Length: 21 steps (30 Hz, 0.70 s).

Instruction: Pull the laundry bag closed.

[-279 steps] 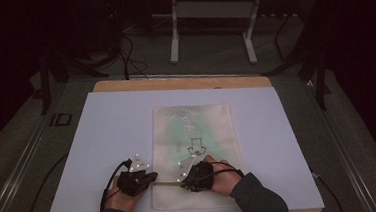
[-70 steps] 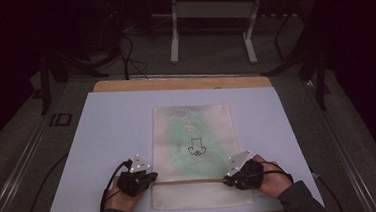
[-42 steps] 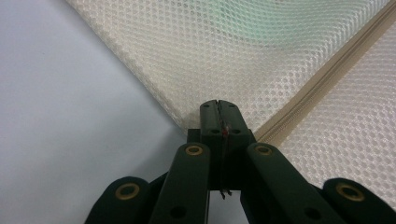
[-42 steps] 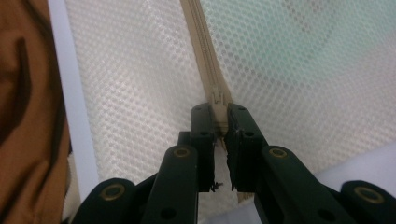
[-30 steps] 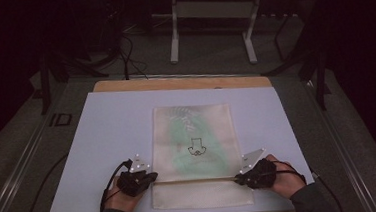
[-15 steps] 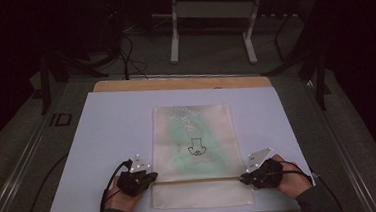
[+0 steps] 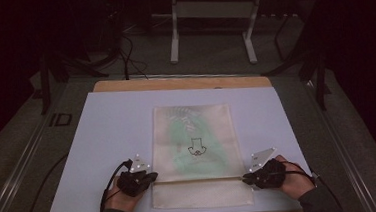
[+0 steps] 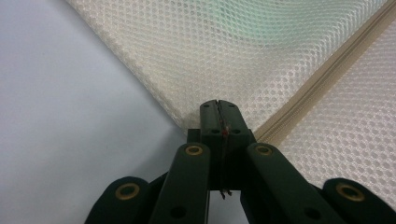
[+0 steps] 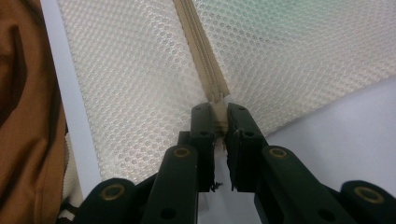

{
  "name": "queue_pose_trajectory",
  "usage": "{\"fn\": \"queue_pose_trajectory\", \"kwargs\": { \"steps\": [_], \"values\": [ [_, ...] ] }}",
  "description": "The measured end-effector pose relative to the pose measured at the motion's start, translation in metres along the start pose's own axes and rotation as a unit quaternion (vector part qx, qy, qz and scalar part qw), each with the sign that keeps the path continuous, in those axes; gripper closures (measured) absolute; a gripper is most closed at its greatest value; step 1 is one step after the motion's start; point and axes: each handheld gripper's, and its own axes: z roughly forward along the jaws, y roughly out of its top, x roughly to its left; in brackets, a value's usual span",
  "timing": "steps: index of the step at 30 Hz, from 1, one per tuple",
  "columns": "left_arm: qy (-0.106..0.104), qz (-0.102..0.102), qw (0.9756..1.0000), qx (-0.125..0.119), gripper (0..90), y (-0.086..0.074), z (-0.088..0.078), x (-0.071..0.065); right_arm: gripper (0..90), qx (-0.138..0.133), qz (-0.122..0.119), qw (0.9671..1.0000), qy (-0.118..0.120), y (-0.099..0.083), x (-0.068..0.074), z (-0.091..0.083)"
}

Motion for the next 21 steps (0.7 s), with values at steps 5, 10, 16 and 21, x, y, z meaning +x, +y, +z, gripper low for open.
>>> {"fn": "queue_pose_trajectory", "kwargs": {
  "steps": [5, 10, 16, 21],
  "values": [
    [-0.002, -0.003, 1.0000, 0.000, 89.5, 0.0000, 0.0000, 0.0007, 82.3, -0.007, 0.006, 1.0000, 0.000, -0.0023, 0.0011, 0.0024],
    [-0.002, -0.003, 1.0000, -0.001, 89.0, -0.0002, -0.0002, 0.0005, 81.2, -0.023, 0.018, 0.9996, 0.002, -0.0057, 0.0015, 0.0036],
    [-0.007, -0.005, 1.0000, -0.002, 87.9, -0.0002, -0.0003, 0.0014, 75.8, -0.033, 0.027, 0.9991, 0.000, -0.0079, 0.0008, 0.0033],
    [-0.009, -0.005, 0.9999, -0.001, 86.5, 0.0005, -0.0004, 0.0012, 72.3, -0.042, 0.033, 0.9986, -0.003, -0.0076, 0.0011, 0.0025]
  ]
}}
